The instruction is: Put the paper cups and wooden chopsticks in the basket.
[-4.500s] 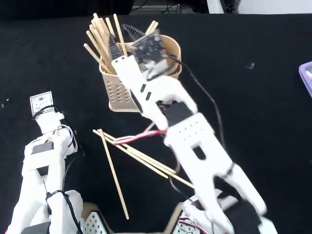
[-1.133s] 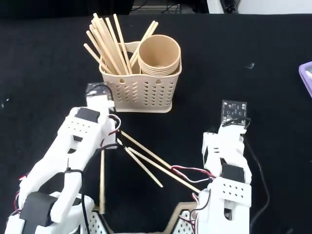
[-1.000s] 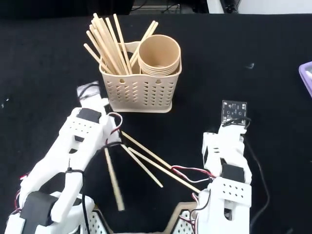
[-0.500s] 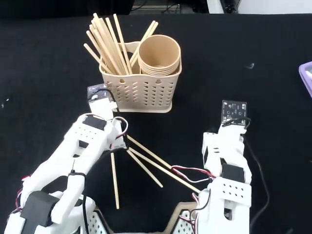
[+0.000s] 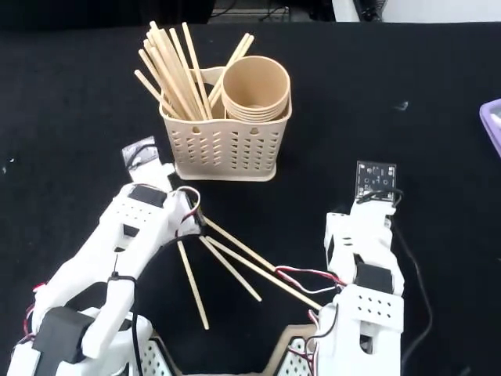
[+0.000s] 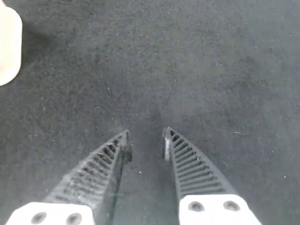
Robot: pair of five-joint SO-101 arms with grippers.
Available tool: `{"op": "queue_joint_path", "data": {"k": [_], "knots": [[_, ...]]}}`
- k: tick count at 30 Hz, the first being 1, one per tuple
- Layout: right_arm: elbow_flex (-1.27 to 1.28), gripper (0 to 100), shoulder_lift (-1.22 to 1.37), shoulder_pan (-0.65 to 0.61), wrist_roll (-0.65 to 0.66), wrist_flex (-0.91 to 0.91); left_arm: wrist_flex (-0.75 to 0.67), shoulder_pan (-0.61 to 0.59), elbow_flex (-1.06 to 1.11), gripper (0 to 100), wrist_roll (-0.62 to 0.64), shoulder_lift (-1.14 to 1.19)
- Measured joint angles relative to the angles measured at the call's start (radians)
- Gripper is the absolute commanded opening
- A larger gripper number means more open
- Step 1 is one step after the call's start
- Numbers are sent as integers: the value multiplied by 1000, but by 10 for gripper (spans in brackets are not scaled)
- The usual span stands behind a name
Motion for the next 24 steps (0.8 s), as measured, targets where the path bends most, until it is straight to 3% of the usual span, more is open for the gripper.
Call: {"op": "queue_joint_path", "data": {"k": [8,11,14,19,24], "knots": [[0,119,0,0,0,0,206,0,-101,366,14,0],[0,119,0,0,0,0,238,0,-117,362,-64,0],[0,119,0,-8,0,0,250,0,-118,320,-264,0],[0,119,0,-9,0,0,255,0,-94,215,-717,0],[0,119,0,-9,0,0,311,0,-81,280,-1077,0]]}}
